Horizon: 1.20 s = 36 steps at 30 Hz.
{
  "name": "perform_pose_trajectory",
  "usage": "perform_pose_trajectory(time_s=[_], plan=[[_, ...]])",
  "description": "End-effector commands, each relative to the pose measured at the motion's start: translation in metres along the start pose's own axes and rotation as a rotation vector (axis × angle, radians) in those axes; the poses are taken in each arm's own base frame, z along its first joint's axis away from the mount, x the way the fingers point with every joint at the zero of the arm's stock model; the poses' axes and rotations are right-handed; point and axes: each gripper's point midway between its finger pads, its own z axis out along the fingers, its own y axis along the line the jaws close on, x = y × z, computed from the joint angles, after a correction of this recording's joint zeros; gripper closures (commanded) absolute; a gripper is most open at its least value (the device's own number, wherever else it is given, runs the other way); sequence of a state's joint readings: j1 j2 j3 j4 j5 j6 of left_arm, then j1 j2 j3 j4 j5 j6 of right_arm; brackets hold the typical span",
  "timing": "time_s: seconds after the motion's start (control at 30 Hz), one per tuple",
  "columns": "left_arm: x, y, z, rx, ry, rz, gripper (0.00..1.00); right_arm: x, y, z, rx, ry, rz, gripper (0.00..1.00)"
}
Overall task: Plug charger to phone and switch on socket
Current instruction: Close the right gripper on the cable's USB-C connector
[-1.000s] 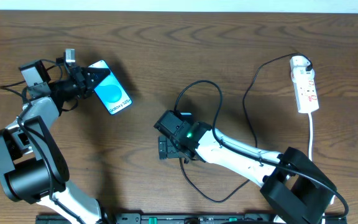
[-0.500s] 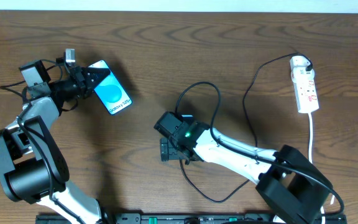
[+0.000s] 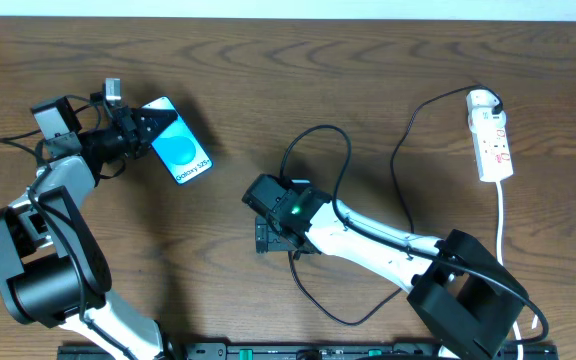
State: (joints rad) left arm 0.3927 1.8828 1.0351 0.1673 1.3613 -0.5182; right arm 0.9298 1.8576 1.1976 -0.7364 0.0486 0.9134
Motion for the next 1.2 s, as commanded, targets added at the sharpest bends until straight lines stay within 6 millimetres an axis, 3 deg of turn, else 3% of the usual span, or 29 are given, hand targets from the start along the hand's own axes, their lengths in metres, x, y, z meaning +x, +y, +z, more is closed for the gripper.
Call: perform_pose_trajectory(time_s=[0.0,0.4,0.87,1.17], plan=[[0.001,-0.009,-0.003,0.017,0.002,0.032,0.92,-0.01,0.006,0.0,0.007,-0.029,0.027,0.02],[0.0,-0.007,-0.003,0.007,-0.005,0.032,0.93,-0.015,0.015,0.009,0.066,0.012,-0.01,0.02],[0.0,-0.008,-0.003,0.007,-0.005,0.031,0.93,-0.011,0.008,0.015,0.104,0.028,0.0,0.11],[0.0,-0.008,-0.003,0.007,-0.005,0.031,0.93,-0.007,0.008,0.017,0.111,0.033,-0.006,0.3]])
